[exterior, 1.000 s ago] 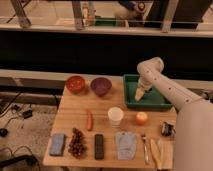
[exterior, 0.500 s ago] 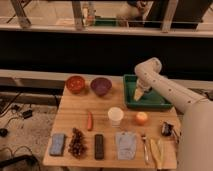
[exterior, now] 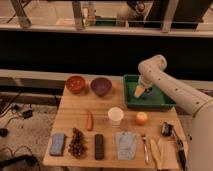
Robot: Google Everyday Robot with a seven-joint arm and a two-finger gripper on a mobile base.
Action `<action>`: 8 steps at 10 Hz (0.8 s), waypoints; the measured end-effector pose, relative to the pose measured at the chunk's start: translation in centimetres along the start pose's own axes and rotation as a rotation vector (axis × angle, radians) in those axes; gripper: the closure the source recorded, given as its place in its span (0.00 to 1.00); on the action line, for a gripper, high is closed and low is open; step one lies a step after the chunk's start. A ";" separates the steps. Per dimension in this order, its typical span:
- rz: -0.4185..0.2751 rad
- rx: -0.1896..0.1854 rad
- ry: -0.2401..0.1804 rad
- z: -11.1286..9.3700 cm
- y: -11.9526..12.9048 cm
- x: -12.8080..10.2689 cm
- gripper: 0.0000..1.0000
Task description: Stack cups into tray
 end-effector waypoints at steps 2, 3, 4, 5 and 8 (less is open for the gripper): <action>-0.006 -0.003 -0.002 0.0 0.2 -0.3 0.20; -0.006 -0.003 -0.003 0.0 0.2 -0.3 0.20; -0.004 -0.003 -0.002 0.0 0.1 -0.2 0.20; 0.000 -0.004 -0.002 0.0 0.0 -0.1 0.20; 0.005 -0.019 -0.033 -1.0 0.6 -0.8 0.20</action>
